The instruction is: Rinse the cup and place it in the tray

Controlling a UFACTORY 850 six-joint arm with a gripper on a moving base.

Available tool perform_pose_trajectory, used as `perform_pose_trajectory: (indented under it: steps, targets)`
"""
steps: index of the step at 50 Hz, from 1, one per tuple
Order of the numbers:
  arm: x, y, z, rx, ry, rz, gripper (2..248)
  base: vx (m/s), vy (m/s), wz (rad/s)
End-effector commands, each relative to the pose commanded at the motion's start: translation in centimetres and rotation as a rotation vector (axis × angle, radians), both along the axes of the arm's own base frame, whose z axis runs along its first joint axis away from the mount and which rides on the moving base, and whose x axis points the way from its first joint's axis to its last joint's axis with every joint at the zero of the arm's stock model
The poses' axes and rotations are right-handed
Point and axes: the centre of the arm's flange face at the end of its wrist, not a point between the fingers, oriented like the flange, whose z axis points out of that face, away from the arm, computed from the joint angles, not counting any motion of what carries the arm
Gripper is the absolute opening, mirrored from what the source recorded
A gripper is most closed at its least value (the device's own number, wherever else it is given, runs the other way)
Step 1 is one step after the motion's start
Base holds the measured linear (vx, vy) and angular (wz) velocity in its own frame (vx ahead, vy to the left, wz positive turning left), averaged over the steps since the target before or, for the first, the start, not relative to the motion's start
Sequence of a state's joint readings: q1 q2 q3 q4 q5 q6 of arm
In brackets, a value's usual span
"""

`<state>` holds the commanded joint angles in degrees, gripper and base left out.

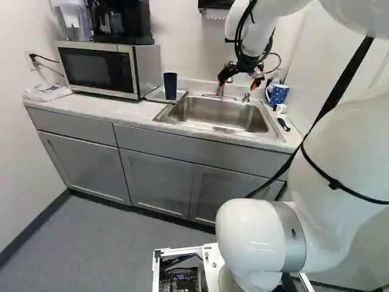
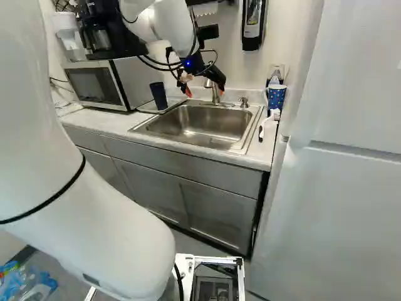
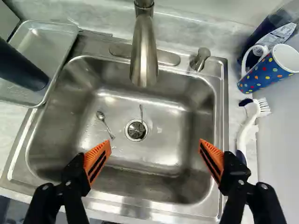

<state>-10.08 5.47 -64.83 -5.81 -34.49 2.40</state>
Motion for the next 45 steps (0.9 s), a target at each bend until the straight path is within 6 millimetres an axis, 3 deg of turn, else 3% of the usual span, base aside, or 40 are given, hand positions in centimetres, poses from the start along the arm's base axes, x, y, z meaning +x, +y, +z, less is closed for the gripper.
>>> perform_pose_trajectory:
  steps: [25,45]
  targets:
    - [0.00,0.00,0.00,0.000,0.000,0.000,247,0.012,0.031,0.033]
    - [0.00,0.00,0.00,0.000,0.000,0.000,247,-0.022,0.087,0.001]
